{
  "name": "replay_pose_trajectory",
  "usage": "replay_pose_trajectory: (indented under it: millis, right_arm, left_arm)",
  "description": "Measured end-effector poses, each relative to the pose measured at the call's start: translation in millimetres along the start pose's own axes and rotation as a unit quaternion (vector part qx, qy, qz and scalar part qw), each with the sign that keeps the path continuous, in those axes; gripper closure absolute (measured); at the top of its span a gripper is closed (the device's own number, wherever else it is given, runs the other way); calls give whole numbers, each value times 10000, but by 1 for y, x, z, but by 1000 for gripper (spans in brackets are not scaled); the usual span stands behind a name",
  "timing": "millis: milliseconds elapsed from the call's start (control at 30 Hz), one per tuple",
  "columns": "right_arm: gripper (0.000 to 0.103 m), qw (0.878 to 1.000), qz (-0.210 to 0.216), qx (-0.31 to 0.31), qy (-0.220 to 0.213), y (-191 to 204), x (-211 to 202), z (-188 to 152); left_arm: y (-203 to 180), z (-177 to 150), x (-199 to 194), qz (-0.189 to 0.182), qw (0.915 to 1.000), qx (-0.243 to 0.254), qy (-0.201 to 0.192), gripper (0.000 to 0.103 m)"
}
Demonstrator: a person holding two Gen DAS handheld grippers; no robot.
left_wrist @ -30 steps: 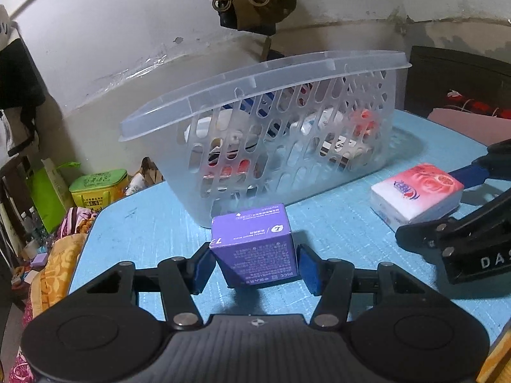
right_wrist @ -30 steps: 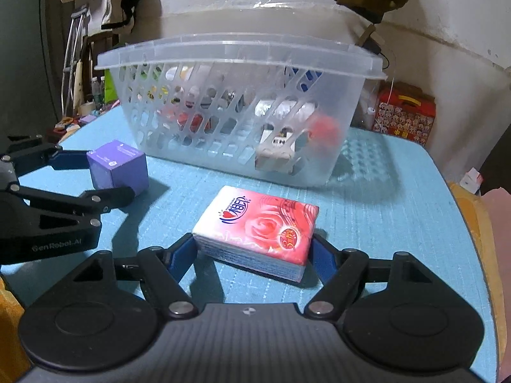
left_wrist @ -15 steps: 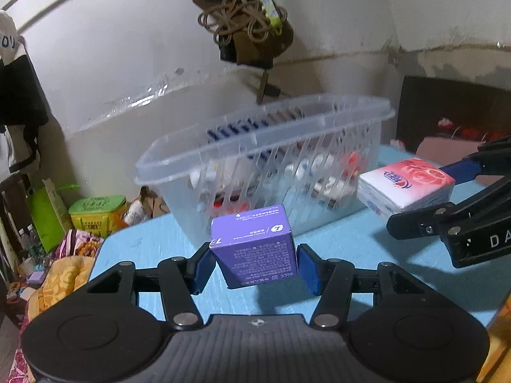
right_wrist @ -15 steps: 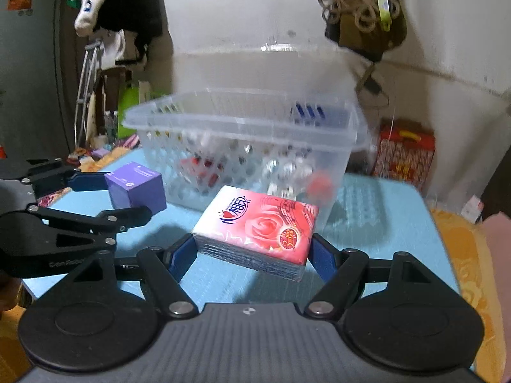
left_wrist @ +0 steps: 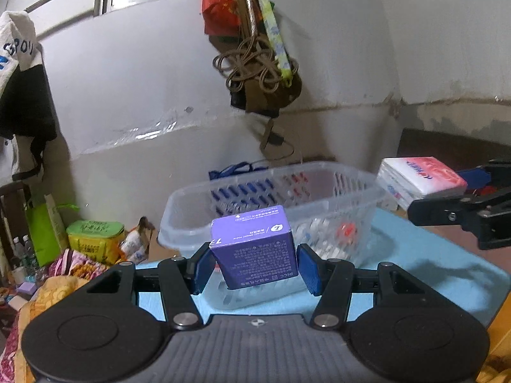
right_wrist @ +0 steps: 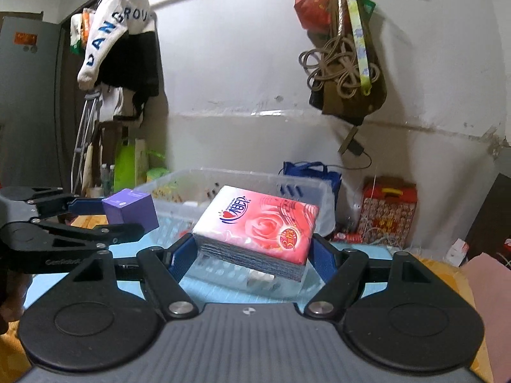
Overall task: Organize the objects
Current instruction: 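Lift and carry the tissue pack and purple box over the basket with both tools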
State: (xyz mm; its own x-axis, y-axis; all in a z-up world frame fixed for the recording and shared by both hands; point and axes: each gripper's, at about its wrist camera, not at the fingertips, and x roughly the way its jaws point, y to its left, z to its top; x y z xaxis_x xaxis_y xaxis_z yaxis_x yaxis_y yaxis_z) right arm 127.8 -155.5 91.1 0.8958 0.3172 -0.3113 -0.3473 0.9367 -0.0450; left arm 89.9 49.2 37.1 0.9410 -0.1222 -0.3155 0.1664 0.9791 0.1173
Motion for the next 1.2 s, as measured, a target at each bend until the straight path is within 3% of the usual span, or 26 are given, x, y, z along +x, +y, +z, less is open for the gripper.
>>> replay_pose_trajectory:
  millis: [333,567,667,833,967,1200]
  right_arm:
    - [25,9997,-139,-115,-184,-3,31,34]
    - [25,9999,-146,-66,-1,-15,70,62]
    - [25,9999,-155,38,1,-21,84,71]
    - [25,9997,-216,-87,115,-20,104,72]
    - [25,9994,-204,-12,266,-24,117,59]
    - [25,9973,-206,404,572,-47,130,49]
  left_arm:
    - [11,46,13,53,9993,-278,-243,43]
    - [28,86,54,326,9974,-581,-281,43]
    - [34,95,74,314,9969,-704,-127,43]
    - [37,92,101,307,9955,-894,59,43]
    - [33,86,114,318,9967,-723,170,43]
    - [41,82,131,373,9955,-695,516,43]
